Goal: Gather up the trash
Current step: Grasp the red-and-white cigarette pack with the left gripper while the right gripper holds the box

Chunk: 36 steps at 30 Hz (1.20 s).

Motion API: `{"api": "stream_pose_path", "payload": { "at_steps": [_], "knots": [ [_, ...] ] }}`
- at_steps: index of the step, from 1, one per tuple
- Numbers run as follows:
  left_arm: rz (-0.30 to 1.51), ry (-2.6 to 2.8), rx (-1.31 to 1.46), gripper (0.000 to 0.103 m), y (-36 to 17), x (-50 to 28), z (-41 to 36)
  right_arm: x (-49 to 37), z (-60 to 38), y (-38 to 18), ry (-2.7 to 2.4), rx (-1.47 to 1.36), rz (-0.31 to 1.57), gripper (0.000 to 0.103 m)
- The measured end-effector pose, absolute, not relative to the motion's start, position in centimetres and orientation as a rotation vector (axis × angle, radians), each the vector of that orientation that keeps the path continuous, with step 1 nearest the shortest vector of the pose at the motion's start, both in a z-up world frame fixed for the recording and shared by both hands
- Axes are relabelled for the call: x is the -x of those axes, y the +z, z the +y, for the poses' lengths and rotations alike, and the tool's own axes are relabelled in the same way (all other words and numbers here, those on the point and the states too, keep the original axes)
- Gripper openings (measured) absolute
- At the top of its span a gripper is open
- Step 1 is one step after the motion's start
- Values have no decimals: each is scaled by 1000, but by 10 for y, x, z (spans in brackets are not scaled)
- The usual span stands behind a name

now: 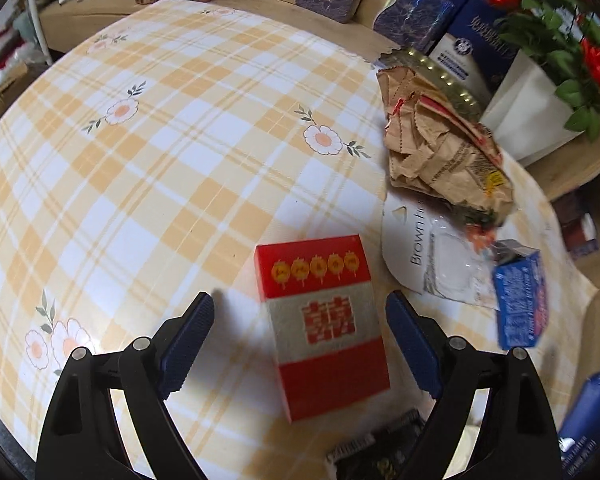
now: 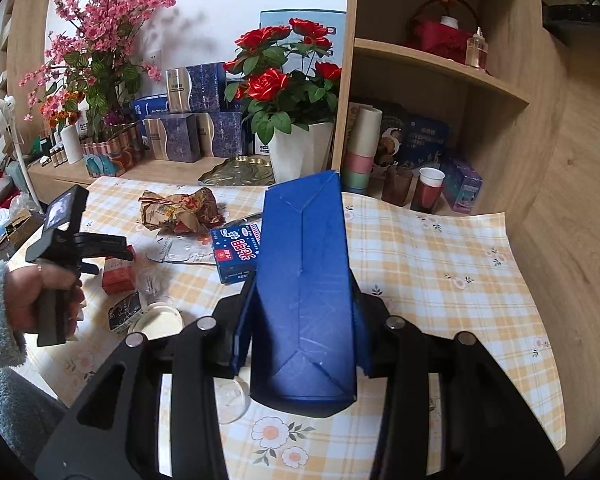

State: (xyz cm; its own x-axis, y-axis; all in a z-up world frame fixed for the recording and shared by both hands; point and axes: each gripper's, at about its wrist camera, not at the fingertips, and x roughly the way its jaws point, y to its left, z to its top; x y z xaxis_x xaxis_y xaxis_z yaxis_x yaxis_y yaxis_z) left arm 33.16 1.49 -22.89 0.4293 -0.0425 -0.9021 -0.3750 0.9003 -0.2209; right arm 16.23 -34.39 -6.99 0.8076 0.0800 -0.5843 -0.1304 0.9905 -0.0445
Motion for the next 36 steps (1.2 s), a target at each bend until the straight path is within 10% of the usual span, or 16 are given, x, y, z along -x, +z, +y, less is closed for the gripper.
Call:
{"api": "stream_pose_path", "payload": {
  "at_steps": [6, 36],
  "knots": [
    [1111, 233, 273, 60, -228, -339, 1, -159, -345, -72, 110, 87, 621, 43],
    [851, -254, 171, 58, -118, -93, 8, -33, -288, -42, 231, 20, 628, 43]
  ]
}}
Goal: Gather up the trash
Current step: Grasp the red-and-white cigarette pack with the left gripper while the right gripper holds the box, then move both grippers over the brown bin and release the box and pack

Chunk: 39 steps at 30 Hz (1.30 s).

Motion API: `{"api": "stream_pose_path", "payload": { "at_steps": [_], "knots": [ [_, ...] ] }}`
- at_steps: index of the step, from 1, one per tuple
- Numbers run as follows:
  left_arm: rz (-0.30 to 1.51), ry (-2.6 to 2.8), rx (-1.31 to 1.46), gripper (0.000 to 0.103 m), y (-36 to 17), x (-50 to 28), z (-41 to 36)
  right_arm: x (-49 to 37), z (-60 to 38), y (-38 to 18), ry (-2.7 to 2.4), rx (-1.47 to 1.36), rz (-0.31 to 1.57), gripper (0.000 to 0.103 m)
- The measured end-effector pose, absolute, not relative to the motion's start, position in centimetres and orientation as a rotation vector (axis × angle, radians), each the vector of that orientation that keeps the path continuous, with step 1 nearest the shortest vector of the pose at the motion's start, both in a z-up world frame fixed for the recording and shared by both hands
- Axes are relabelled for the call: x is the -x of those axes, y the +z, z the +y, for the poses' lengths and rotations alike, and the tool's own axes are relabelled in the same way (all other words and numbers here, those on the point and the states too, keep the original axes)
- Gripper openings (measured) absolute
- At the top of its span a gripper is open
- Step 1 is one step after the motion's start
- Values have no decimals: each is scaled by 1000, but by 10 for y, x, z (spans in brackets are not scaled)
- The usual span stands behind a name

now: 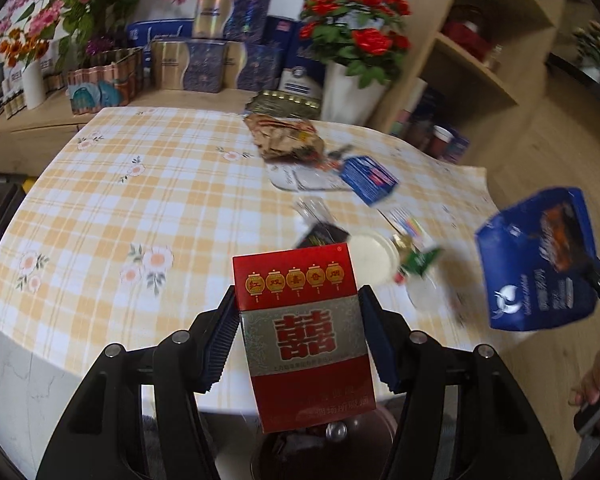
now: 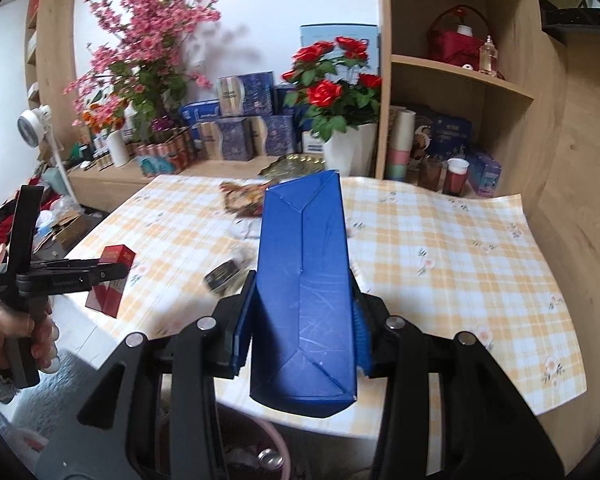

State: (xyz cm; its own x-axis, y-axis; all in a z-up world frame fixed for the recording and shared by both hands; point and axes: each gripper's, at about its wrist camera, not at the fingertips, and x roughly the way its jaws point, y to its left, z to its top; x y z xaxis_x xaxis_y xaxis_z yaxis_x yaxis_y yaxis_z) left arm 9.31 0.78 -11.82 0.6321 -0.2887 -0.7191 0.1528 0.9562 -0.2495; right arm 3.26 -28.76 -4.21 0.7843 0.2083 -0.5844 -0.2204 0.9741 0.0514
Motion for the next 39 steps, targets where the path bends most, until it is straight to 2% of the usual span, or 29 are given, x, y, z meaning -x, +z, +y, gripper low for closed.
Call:
{"api": "stream_pose_path", "payload": {
  "at_steps": [8, 16, 25, 31, 37, 39],
  "knots": [
    [837, -314, 178, 58, -125, -34, 11, 26, -255, -73, 350, -55, 725, 43],
    [837, -314, 179, 58, -132, -14, 18, 55, -217, -125, 443, -54, 875, 43],
    [865, -304, 218, 58, -143, -8, 28, 39, -185, -219, 501, -150, 1114, 43],
    [865, -285, 221, 58, -145, -7, 34, 25, -175, -276, 474, -208, 1185, 43],
    [873, -275, 221, 58, -148, -7, 35, 15, -173, -308, 447, -345, 1232, 43],
    [876, -275, 223, 58, -149, -8, 35, 11, -171, -313, 454, -376, 1256, 52]
  ]
}}
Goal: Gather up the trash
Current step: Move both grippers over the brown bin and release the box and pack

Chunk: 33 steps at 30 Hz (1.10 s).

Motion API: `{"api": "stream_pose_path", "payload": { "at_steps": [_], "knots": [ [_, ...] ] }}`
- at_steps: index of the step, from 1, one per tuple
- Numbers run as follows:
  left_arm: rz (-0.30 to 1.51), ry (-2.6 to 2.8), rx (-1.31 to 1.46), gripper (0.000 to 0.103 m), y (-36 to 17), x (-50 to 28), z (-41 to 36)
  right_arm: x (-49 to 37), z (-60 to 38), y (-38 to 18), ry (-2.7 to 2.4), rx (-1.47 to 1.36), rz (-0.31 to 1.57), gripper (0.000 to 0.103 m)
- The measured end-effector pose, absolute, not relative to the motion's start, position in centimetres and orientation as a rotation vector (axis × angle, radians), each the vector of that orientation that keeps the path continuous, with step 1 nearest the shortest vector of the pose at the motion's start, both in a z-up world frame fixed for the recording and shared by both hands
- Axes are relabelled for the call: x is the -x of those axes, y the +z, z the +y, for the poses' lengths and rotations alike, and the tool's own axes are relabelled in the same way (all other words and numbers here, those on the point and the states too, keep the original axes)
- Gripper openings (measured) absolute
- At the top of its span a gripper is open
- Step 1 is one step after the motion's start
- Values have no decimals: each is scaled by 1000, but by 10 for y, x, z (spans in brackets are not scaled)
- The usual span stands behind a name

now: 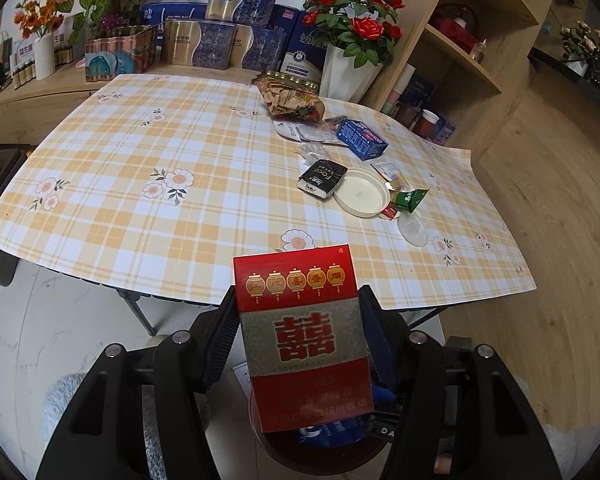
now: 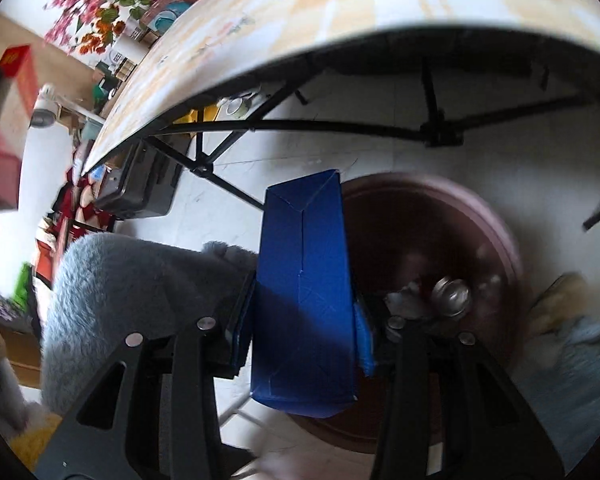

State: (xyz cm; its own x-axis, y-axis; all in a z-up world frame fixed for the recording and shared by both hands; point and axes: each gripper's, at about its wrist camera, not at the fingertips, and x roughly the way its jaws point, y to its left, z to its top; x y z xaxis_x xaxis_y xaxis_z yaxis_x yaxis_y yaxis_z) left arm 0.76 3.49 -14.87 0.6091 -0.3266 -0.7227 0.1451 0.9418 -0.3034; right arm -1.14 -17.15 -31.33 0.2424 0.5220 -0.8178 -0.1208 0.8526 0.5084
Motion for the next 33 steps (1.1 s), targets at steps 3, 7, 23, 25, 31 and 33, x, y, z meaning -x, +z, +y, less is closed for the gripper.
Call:
{"api": "stream_pose_path", "payload": {
  "at_steps": [3, 7, 23, 25, 31, 33],
  "knots": [
    [876, -277, 220, 57, -150, -8, 35, 11, -172, -307, 423, -339, 1221, 77],
    [881, -281, 209, 57, -155, -9, 34, 7, -187, -292, 375, -345, 1164, 83],
    [1017, -348, 124, 57, -215, -8, -2, 26, -262, -201, 192, -207, 797, 97],
    [1041, -359, 107, 57, -222, -9, -8, 28, -266, -195, 182, -219, 781, 97],
    [1096, -398, 60, 56, -240, -10, -29, 32, -263, -182, 177, -155, 764, 97],
    [1113, -407, 49, 55, -247, -10, -34, 33, -263, -177, 176, -137, 755, 97]
  ]
}}
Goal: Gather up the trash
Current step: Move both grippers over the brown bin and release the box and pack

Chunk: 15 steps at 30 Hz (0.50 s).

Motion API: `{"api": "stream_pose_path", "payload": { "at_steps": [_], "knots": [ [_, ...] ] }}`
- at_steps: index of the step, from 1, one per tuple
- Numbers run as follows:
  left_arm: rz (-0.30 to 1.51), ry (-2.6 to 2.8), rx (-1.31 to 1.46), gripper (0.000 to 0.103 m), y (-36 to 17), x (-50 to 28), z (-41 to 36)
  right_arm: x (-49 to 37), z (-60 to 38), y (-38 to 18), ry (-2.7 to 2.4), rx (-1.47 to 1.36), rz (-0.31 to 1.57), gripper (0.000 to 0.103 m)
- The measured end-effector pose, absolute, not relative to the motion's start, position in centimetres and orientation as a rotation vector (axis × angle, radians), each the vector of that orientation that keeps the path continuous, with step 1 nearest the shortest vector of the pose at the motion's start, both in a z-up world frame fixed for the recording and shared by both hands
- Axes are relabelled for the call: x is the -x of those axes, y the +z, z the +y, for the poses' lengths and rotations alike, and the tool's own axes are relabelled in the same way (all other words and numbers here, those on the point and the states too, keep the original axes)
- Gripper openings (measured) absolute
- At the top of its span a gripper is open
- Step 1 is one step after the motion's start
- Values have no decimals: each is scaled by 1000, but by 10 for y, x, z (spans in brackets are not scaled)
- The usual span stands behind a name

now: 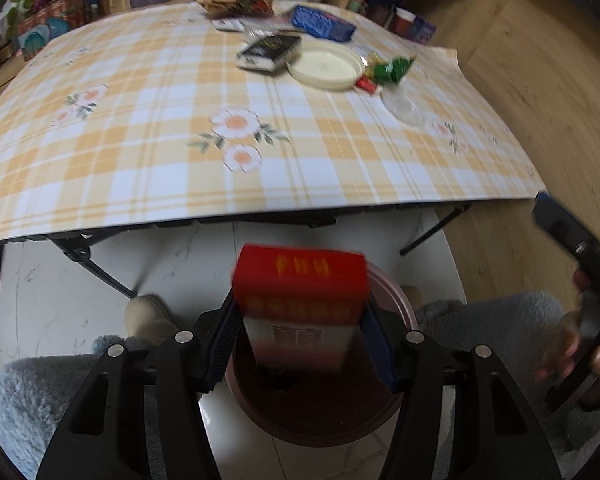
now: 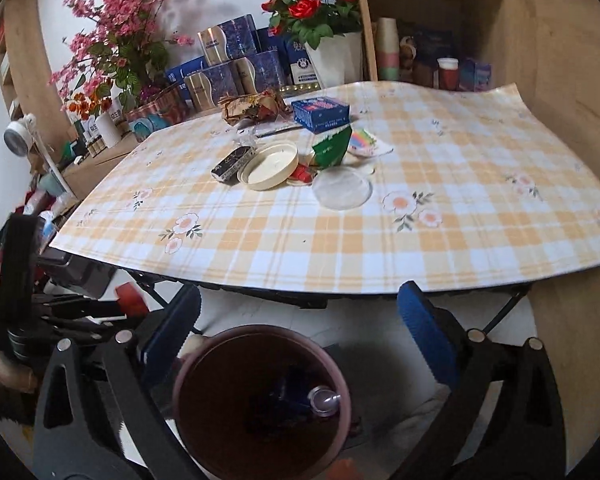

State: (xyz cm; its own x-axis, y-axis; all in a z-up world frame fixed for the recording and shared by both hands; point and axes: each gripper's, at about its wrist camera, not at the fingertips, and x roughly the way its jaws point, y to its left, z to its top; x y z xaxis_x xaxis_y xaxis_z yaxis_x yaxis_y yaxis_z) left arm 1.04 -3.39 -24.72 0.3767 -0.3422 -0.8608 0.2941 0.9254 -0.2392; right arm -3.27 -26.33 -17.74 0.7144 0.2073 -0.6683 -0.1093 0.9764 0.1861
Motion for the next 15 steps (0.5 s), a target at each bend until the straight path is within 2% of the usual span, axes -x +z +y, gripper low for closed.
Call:
{"api": "stream_pose_path", "payload": {
  "at_steps": [12, 15],
  "knots": [
    [1235, -440, 2, 56, -286, -15, -51, 27, -277, -163, 156, -139, 722, 97],
    [1220, -434, 13, 77, -282, -14, -49, 28, -283, -163, 150, -153, 714, 97]
  ]
}}
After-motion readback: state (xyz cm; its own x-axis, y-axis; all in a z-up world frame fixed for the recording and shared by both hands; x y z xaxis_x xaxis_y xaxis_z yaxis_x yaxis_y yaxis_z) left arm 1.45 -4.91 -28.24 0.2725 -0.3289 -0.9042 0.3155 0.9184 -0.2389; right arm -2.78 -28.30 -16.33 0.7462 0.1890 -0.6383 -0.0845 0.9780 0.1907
